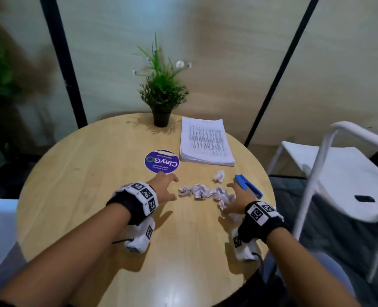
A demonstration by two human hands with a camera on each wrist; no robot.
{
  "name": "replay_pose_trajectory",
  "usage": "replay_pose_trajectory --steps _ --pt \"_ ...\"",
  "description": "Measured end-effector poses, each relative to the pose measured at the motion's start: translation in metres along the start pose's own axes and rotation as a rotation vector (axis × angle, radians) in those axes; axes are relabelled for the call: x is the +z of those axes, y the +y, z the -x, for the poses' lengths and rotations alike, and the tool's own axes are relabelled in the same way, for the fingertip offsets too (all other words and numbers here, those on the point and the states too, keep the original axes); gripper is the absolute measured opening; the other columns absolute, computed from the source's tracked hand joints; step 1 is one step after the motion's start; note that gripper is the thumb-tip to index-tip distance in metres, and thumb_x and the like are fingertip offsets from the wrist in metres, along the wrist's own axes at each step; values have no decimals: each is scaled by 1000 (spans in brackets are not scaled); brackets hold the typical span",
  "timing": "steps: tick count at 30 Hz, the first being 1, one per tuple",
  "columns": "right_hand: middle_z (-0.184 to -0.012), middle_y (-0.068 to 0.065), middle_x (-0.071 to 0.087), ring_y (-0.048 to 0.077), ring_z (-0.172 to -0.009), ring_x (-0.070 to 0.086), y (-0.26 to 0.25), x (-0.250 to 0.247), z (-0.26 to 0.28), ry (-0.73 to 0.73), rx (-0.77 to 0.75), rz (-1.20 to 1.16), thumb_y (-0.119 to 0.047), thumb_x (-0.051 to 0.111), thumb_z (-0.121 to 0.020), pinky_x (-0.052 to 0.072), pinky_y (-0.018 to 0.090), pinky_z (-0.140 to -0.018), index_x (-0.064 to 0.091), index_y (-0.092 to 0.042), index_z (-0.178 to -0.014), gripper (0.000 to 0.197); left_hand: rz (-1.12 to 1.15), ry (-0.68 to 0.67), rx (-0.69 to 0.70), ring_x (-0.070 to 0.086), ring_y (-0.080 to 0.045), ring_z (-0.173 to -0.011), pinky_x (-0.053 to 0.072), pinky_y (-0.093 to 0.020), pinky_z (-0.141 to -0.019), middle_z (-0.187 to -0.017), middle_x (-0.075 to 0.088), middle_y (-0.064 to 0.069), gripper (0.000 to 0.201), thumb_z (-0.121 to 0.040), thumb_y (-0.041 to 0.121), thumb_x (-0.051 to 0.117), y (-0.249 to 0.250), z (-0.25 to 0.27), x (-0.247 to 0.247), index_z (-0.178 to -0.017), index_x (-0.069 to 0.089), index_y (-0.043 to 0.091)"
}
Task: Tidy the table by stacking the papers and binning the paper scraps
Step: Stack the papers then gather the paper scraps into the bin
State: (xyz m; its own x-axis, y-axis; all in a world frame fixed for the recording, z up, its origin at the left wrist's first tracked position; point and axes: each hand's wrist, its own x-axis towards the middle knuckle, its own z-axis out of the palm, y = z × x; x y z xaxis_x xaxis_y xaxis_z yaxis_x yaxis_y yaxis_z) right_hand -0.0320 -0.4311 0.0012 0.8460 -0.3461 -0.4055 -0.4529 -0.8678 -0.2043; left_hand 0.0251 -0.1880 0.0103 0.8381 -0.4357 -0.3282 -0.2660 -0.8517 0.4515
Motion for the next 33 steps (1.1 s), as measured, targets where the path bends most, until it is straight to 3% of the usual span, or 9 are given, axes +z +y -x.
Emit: replay_pose_trajectory --steps 4,8,14,17,20,24,28,30,33 --pt "-145 18 31 37 -119 47 -5 8 -8 -38 -34 49 -35 75 -72 46 38 -81 23 -30 -144 89 -57 10 -46 48 -35 -122 40 -42 -105 -139 28 -15 75 -78 30 73 12 -13 18 -141 33 23" --pt "-135 20 36 38 -110 53 -8 16 -12 -14 -46 45 -38 71 -75 50 41 -85 28 -26 -141 80 -87 37 -66 45 -37 -123 39 -45 -105 -141 27 -15 80 -74 36 75 16 -23 28 -141 32 29" --pt "-126 17 44 36 -105 56 -13 24 -16 -1 -149 -10 -35 64 -81 42 34 -76 23 -30 -142 74 -139 38 -64 36 -40 -127 36 -49 -105 -138 30 -17 87 -70 52 73 33 -41 36 -142 29 32" --pt "-125 16 46 35 -104 57 -13 26 -16 -23 -191 -30 -33 64 -83 41 33 -78 31 -29 -137 63 -126 23 -50 32 -42 -128 35 -53 -105 -136 29 -16 90 -68 59 71 42 -50 44 -142 25 38" --pt "-120 14 53 28 -98 55 -6 23 -16 -30 -237 -66 -28 62 -85 39 30 -77 44 -23 -125 44 -114 -3 -56 37 -41 -123 37 -52 -105 -133 31 -14 79 -73 55 68 52 -57 49 -140 30 38" --pt "-103 9 61 25 -91 56 7 20 -13 -3 -266 -223 -12 60 -81 42 28 -74 56 -18 -100 20 -163 -43 -61 51 -41 -109 44 -47 -99 -124 39 -15 40 -85 39 59 61 -62 51 -123 50 27" --pt "-86 4 57 25 -82 57 15 20 -8 33 -270 -370 -6 58 -81 48 33 -71 54 -18 -83 13 -231 -38 -44 60 -37 -83 50 -46 -85 -107 44 -10 20 -89 35 52 61 -62 55 -105 43 27" --pt "-80 3 54 22 -70 55 16 15 -4 39 -283 -433 -5 58 -82 47 28 -59 53 -15 -82 12 -245 -43 -38 58 -33 -76 50 -49 -82 -101 46 -8 15 -92 37 47 59 -63 53 -99 37 28" --pt "-70 2 49 18 -52 50 22 1 -1 38 -282 -503 0 50 -84 40 21 -41 51 -14 -83 15 -290 -85 -45 51 -31 -80 45 -43 -89 -105 43 -10 17 -96 27 40 59 -60 45 -111 45 20"
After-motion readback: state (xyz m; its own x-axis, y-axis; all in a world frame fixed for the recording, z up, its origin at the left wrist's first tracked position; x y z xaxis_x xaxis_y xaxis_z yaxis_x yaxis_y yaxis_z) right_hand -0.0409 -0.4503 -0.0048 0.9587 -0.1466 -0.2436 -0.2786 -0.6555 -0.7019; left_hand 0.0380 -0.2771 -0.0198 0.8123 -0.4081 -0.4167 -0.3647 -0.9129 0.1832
